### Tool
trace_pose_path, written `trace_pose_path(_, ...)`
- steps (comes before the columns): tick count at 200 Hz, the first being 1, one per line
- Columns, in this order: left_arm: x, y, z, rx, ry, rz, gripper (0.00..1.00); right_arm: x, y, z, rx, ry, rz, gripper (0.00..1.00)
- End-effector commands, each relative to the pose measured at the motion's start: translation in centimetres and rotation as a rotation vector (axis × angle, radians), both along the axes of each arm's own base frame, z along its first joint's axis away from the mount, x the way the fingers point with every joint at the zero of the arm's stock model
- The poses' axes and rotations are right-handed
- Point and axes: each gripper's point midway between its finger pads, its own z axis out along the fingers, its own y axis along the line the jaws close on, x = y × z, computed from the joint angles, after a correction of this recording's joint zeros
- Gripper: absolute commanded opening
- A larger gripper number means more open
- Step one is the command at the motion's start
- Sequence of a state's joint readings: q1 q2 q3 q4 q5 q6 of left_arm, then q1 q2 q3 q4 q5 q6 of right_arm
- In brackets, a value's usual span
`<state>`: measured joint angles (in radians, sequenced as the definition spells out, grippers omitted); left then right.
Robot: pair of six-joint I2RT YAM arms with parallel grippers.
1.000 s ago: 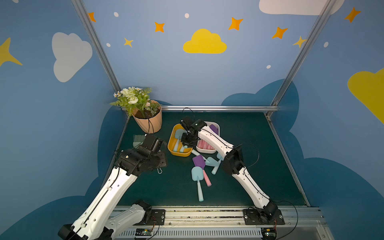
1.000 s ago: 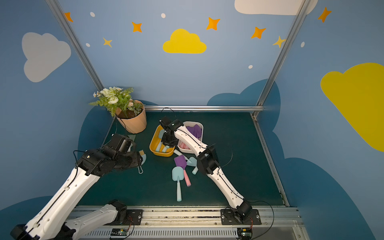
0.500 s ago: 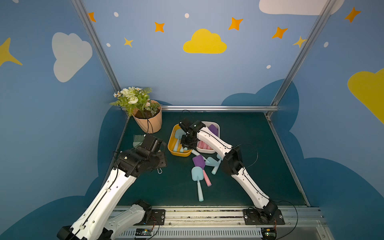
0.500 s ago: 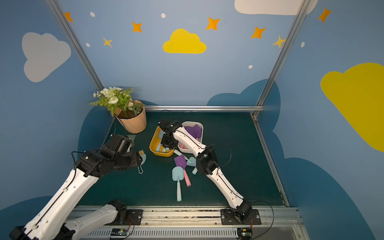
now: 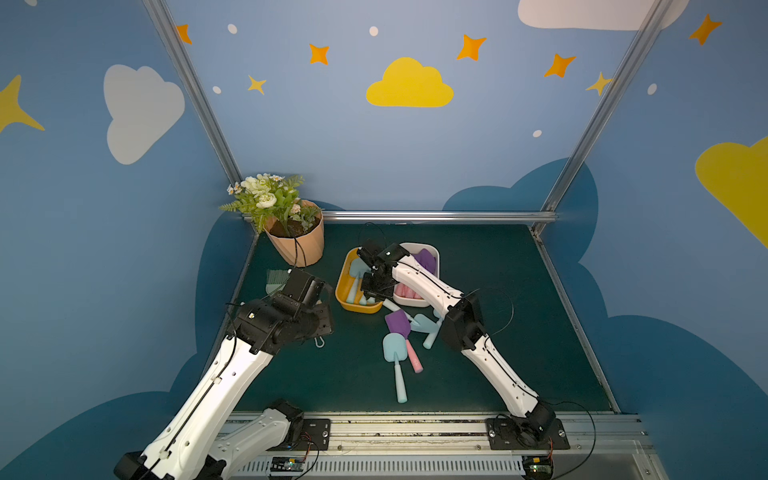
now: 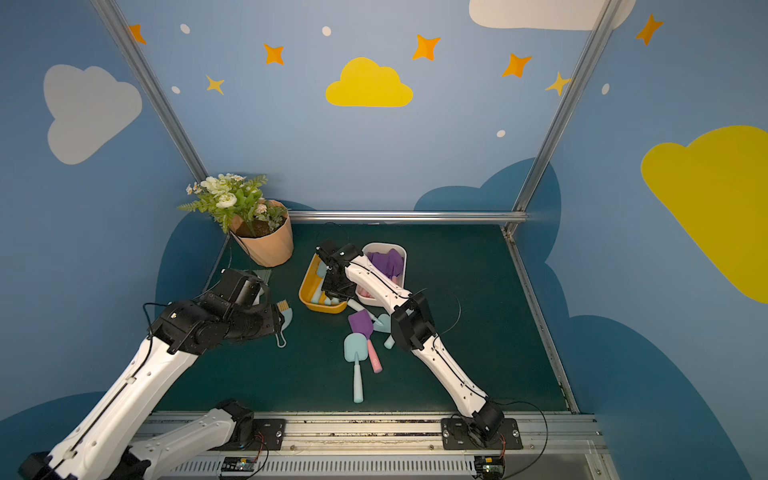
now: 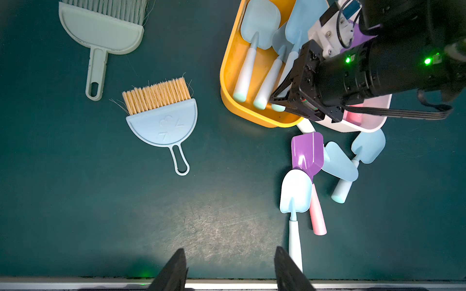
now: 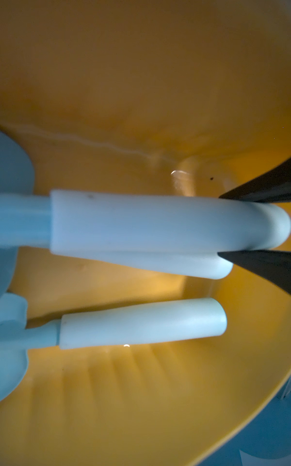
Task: Sort the small shovels by color and place them into the storage box
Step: Place the shovel in the storage box.
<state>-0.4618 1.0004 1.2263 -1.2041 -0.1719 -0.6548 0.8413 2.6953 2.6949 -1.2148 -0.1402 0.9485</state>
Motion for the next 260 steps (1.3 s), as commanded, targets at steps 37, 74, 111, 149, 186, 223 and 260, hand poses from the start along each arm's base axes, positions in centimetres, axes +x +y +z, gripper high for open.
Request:
trace_pose_path(37, -0.35, 0.27, -0.05, 0.007, 0.007, -0.002, 0.48, -0.40, -0.89, -1.47, -0.039, 0.049, -0.026, 0.09)
trace_pose_path(74, -0.37, 0.29, -0.14, 0.009, 0.009, -0.002, 0.48, -0.40, -1.08, -1.75, -0.044, 0.057, -0.029, 0.11)
trace_pose_path(111, -0.32, 0.27, -0.26, 0.011, 0.012, -0.003, 0.48, -0.24, -1.17, -1.57, -0.043, 0.053, -0.033, 0.14)
trace_pose_path(149, -0.28, 0.24, -0.22, 0.009, 0.011, -0.002, 0.48, -0.16, -1.19, -1.48, -0.038, 0.053, -0.030, 0.18)
trace_pose_path(186, -0.28, 0.23, -0.21, 0.009, 0.011, -0.002, 0.48, -0.14, -1.14, -1.36, -0.034, 0.052, -0.027, 0.22)
trace_pose_path(223, -0.29, 0.23, -0.26, 0.009, 0.012, -0.002, 0.48, -0.10, -1.20, -1.44, -0.035, 0.051, -0.021, 0.23)
trace_pose_path(260, -0.33, 0.24, -0.26, 0.009, 0.011, -0.003, 0.48, -0.05, -1.24, -1.30, -0.037, 0.045, -0.021, 0.26)
